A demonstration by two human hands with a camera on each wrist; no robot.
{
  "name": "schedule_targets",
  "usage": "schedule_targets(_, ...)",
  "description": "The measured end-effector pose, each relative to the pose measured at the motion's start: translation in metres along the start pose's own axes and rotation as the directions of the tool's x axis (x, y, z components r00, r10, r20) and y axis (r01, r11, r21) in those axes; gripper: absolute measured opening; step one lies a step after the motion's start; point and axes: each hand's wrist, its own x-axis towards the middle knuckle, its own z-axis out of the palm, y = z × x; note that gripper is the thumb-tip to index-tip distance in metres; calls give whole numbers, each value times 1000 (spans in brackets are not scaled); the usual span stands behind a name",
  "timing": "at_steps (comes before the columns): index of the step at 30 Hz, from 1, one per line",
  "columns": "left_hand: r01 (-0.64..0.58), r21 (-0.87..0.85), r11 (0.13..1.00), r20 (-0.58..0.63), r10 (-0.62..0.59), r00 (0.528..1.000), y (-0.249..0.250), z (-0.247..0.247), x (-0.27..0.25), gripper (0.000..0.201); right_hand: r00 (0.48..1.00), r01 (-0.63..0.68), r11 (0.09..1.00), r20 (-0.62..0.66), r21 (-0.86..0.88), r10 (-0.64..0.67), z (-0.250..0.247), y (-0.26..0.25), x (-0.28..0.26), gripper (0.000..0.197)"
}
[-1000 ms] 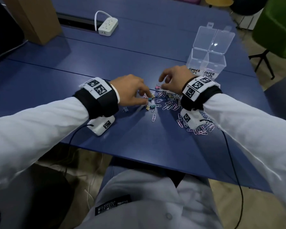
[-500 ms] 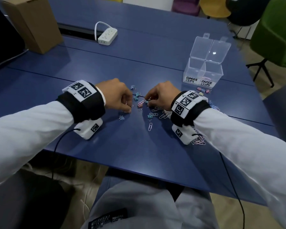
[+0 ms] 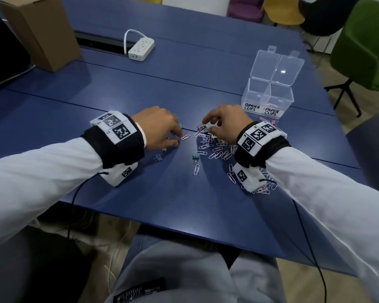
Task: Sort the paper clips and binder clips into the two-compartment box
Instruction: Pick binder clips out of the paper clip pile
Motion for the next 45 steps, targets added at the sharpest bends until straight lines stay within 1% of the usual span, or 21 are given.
schedule_targets(3,-81,4,997,-23,81,996,22,-2,5,30,996,79,997,34,-24,-78,-2,-3,-7,23)
schedule_targets(6,-204,-39,978,29,205,978,45,1,8,25,984,142,989,116,-52,-135,2,-6,-15,28)
schedule_targets(7,-236,-35,971,45,238,970,46,3,7,24,979,164,985,132,-58,-156,3,-4,-18,31)
schedule_targets(9,-264,-46,963,29,265,964,39,4,2,23,975,190,980,129,-56,-181,2,3,-22,36)
schedule_targets(11,-238,-59,970,13,239,971,27,4,-4,20,976,198,978,108,-64,-190,0,8,-27,32)
schedule_targets(13,-179,-63,982,31,181,983,16,4,-9,19,976,205,976,89,-68,-198,-1,9,-29,26)
schedule_targets(16,-22,-68,997,53,26,998,6,-1,-7,19,979,198,979,70,-57,-194,-1,0,-26,24)
schedule_targets(17,19,-61,998,32,-17,999,5,-4,-5,19,980,187,981,80,-60,-182,0,-3,-24,23)
schedule_targets(19,56,-28,998,-10,-56,998,7,-7,2,23,983,155,985,114,-73,-146,5,-10,-21,21)
schedule_targets(20,62,3,998,-9,-62,998,10,-8,4,25,982,148,985,128,-83,-137,7,-11,-21,18)
schedule_targets(22,71,100,992,36,-74,997,20,-8,10,30,985,132,988,124,-75,-122,6,-11,-20,14)
schedule_targets(24,68,189,980,88,-86,992,27,-3,15,31,992,90,996,82,2,-90,-3,-7,-20,13)
schedule_targets(27,34,257,966,104,-62,993,31,4,17,31,1000,19,992,13,121,-21,-20,-1,-19,12)
schedule_targets(29,-6,244,970,102,-20,995,34,5,16,31,999,9,993,49,122,-15,-25,1,-20,15)
schedule_targets(31,-41,205,978,106,19,994,37,4,15,31,988,4,998,153,60,-13,-23,-1,-25,20)
schedule_targets(33,-31,138,990,92,18,996,36,1,17,32,975,-6,1000,224,-14,9,-16,-4,-29,25)
schedule_targets(34,-11,106,994,82,2,997,36,0,19,33,972,-7,999,235,-34,15,-12,-6,-32,26)
schedule_targets(37,44,58,997,81,-49,996,37,-1,29,38,977,-10,1000,214,-13,12,-6,-6,-37,25)
schedule_targets(40,21,52,998,87,-25,996,43,5,35,38,981,-13,1000,192,17,10,-9,-3,-40,22)
schedule_targets(42,-4,51,999,76,0,997,46,9,34,36,986,-35,996,168,88,19,-17,3,-41,21)
schedule_targets(45,-18,17,1000,68,17,998,46,11,28,36,989,-100,963,134,249,68,-32,13,-38,19)
